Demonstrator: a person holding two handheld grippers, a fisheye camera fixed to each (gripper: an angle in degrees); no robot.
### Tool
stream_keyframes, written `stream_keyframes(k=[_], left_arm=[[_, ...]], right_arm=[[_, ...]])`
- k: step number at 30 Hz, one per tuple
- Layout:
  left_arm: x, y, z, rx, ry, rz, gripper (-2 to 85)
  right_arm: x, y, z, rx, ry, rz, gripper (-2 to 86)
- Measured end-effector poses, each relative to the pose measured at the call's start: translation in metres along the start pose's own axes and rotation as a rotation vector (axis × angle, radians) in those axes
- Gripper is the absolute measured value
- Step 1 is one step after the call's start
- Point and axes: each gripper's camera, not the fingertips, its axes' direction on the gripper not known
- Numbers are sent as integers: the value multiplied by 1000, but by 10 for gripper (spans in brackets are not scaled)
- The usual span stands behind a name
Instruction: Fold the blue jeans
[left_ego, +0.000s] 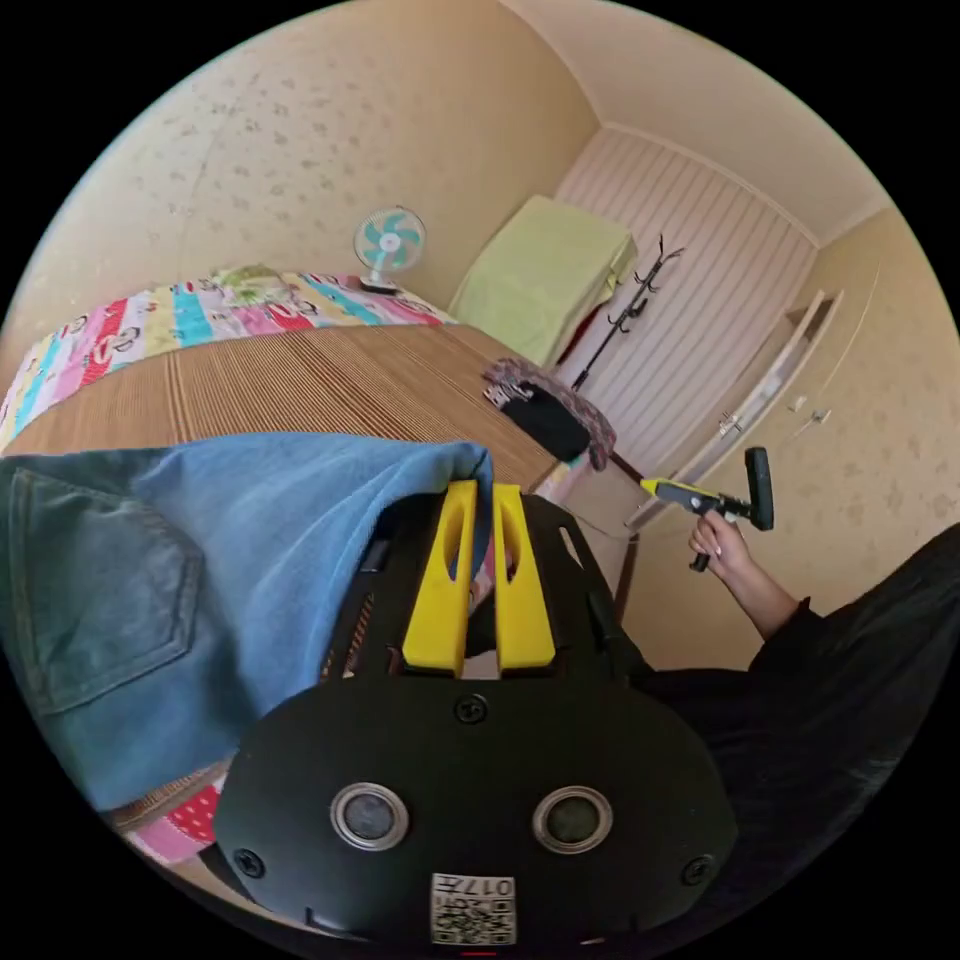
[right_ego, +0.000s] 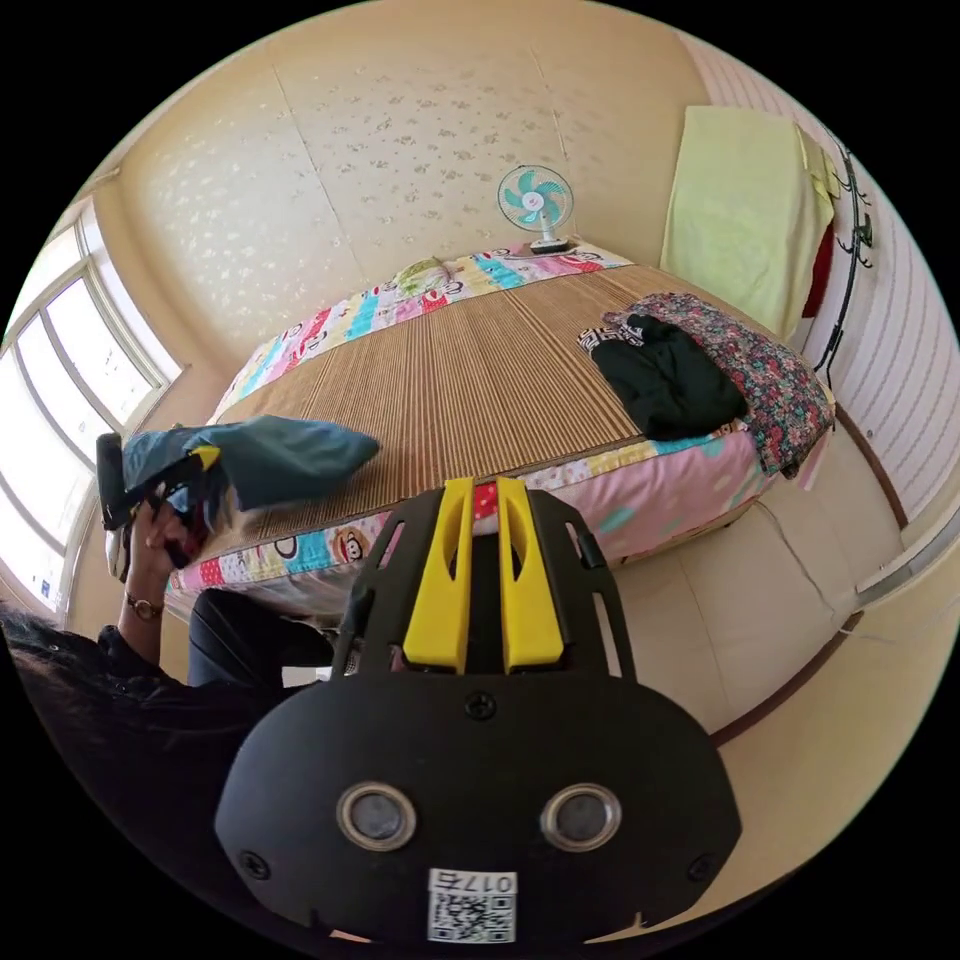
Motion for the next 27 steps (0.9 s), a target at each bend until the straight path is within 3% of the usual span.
stream_keyframes(k=[6, 11, 18, 21, 23, 27], left_arm=[[4, 118, 15, -76, 139, -222, 50], [-33, 183, -37, -22, 90, -452, 51], [-47, 220, -97, 127, -52, -604, 78], [-49, 224, -108, 151, -83, -639, 98], [-51, 222, -111, 165, -72, -624, 110], [-69, 201, -91, 150, -80, -602, 180]], right_arm=[[-89, -7, 62, -143, -209, -220, 104], [-250, 1, 150, -327, -462, -591, 149], [-345, 30, 272, -467, -378, -483, 80], [-341, 32, 244, -379, -448, -398, 40], [-334, 29, 176, -188, -551, -457, 30], [-338, 22, 97, -55, -491, -634, 21]])
